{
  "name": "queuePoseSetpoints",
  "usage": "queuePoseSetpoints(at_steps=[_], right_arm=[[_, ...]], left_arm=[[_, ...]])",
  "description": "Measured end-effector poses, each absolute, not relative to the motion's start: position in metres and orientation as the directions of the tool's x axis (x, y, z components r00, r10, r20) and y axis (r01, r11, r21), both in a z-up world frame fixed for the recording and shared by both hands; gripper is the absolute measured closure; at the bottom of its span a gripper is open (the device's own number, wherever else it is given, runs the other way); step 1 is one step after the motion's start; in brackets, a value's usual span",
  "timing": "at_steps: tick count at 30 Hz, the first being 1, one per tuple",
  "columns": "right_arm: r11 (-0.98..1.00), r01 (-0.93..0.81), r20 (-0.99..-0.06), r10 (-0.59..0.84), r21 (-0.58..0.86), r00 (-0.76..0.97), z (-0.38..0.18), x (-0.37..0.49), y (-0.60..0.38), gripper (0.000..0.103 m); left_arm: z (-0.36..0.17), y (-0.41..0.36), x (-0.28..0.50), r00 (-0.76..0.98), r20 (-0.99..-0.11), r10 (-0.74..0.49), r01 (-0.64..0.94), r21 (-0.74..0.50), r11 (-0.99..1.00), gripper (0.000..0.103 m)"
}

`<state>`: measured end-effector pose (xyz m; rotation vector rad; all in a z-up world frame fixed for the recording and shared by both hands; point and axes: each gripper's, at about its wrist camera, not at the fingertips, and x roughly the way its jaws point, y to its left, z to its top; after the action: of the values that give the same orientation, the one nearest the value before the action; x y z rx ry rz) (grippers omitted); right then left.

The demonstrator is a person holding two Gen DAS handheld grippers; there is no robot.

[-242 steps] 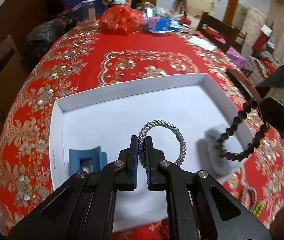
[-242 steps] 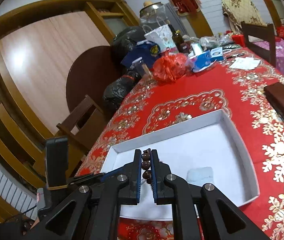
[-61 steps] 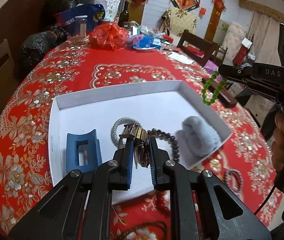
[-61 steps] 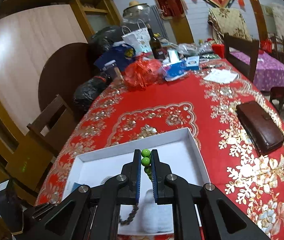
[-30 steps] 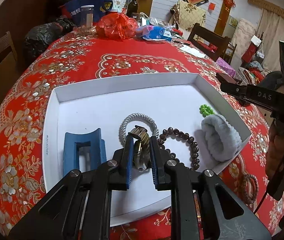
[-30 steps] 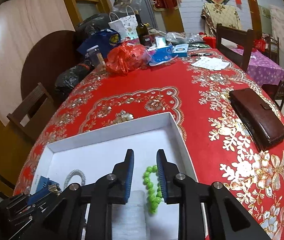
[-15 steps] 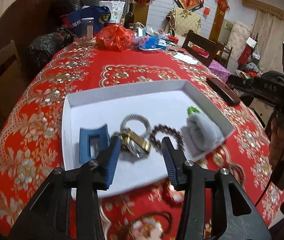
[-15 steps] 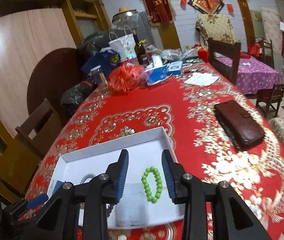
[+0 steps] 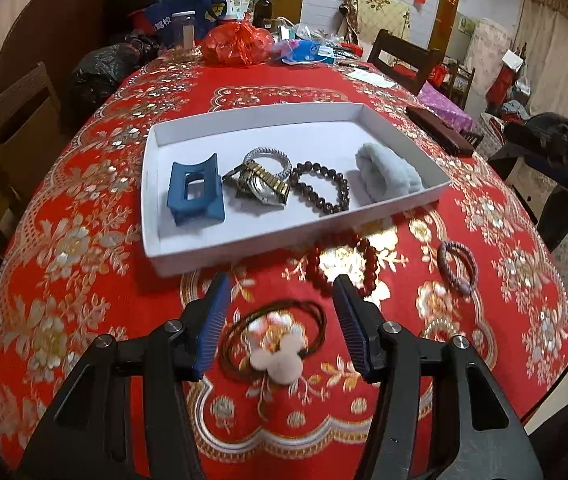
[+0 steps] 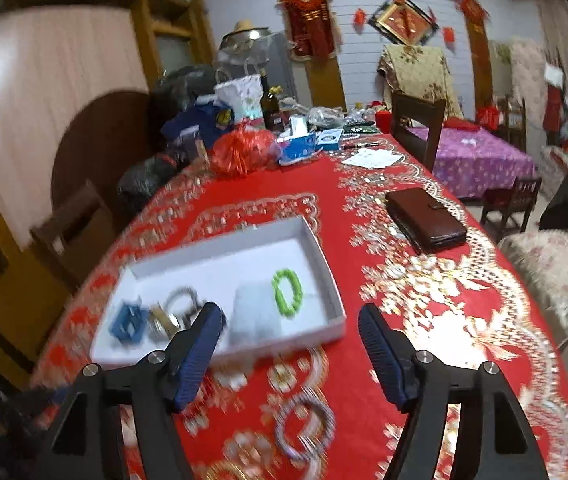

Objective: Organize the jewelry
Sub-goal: 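Open both tools to drop the watch and green bracelet into the box, then move the left tool toward the red bead bracelet while the right tool approaches the grey braided bracelet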

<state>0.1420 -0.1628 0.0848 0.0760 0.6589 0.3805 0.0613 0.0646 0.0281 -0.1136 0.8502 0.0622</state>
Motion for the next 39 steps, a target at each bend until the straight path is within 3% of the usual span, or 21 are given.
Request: queuePoseSetpoints(at_steps=[19,23,28,39], right_arm=[[0.978,-0.193,-0.715,0.189,0.077,0.673,0.023,0.109,-0.214,0.034],[0.975,-0.205,-0.745,0.203,0.091,0.635,0.014,0.111,-0.216,0.034],[0.953,-0.278,-0.756,0.267,0.117,0.598,0.002,0.111,-0.199,0.034],[0.920,-0.377,-0.781,0.312,0.106,0.541,-0.024,0.135,-0.151,0.033]], left_arm=[[0.021,0.071,0.053,0.672,-0.740,-0.027,-0.090,-0.118,0.989,0.050],[0.019,0.076,0.038,0.743,-0.669,-0.016,-0.062,-0.092,0.994,0.050],[0.000,0.090,0.033,0.731,-0.682,0.011,-0.078,-0.068,0.995,0.050],[-0.017,0.118,0.032,0.715,-0.694,-0.087,-0.117,-0.242,0.963,0.049]])
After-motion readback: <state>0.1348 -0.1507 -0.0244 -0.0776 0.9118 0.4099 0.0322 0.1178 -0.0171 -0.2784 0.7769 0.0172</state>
